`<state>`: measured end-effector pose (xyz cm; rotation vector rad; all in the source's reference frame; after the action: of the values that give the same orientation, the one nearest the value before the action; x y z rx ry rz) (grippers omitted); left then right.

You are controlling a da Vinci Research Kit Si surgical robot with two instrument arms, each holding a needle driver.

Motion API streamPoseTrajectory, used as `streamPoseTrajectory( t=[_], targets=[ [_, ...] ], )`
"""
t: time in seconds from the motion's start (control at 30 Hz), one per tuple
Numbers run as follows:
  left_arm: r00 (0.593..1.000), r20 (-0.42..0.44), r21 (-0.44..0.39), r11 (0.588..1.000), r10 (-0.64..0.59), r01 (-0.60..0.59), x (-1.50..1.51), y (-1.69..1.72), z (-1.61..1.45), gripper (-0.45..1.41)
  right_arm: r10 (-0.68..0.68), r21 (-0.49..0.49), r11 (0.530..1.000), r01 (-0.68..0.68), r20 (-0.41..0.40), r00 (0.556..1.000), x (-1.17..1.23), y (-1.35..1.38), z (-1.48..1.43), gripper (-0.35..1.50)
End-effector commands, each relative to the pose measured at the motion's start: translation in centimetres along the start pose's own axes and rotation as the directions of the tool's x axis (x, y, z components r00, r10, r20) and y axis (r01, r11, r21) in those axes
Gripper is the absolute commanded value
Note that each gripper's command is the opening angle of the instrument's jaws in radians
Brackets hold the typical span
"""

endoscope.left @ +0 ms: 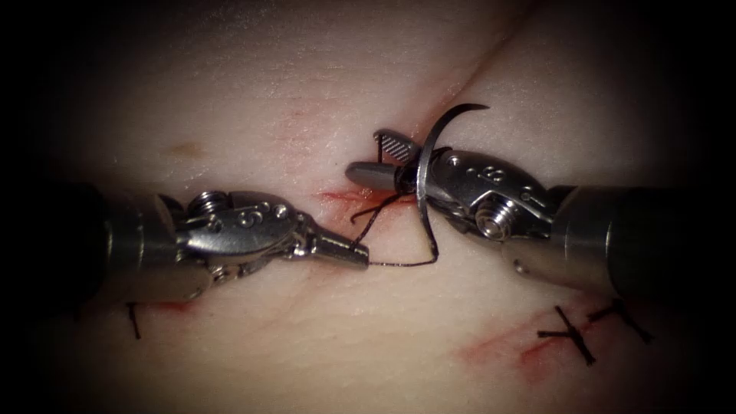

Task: Wound Closure

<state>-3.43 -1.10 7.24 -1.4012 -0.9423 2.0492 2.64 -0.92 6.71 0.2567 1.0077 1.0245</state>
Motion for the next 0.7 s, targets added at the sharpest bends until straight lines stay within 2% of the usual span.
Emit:
streamPoseTrajectory(
  t=[0.03, 0.23, 0.37, 0.43, 0.47, 0.5, 0.53, 0.7],
  targets=[
    [1.000, 0.001, -0.004, 1.000, 0.001, -0.001, -0.06, -0.02, 0.07, -0.45, 0.002, -0.007, 1.000, -0.002, 0.001, 1.000, -0.07, -0.01, 0.07, 0.41],
    [1.000, 0.001, -0.006, 1.000, 0.001, -0.001, -0.06, -0.03, 0.06, -0.45, 0.005, -0.035, 0.999, -0.005, -0.003, 1.000, -0.10, 0.03, 0.05, 0.56],
    [1.000, 0.001, -0.010, 1.000, 0.000, 0.000, -0.05, -0.04, 0.08, -0.45, 0.005, -0.036, 0.999, -0.006, -0.004, 1.000, -0.10, 0.02, 0.08, 0.51],
    [1.000, 0.001, -0.013, 1.000, 0.000, 0.000, -0.05, -0.03, 0.08, -0.45, 0.005, -0.036, 0.999, -0.005, -0.002, 1.000, -0.10, 0.01, 0.11, 0.39],
    [1.000, 0.001, -0.019, 1.000, 0.000, 0.000, -0.06, -0.03, 0.07, -0.45, 0.005, -0.036, 0.999, -0.006, -0.002, 1.000, -0.10, 0.00, 0.11, 0.26],
    [1.000, 0.002, -0.030, 1.000, 0.006, -0.006, -0.06, -0.03, 0.06, -0.45, 0.005, -0.036, 0.999, -0.006, -0.003, 1.000, -0.10, 0.00, 0.12, 0.02],
    [1.000, 0.003, -0.040, 0.999, 0.007, -0.007, -0.06, -0.03, 0.05, -0.45, 0.005, -0.037, 0.999, -0.005, -0.003, 1.000, -0.10, -0.02, 0.11, -0.35],
    [0.999, 0.010, -0.096, 0.994, -0.044, 0.045, -0.07, -0.07, -0.06, -0.45, 0.006, -0.038, 0.999, -0.006, 0.000, 1.000, -0.11, -0.09, 0.08, -0.35]
  ],
)
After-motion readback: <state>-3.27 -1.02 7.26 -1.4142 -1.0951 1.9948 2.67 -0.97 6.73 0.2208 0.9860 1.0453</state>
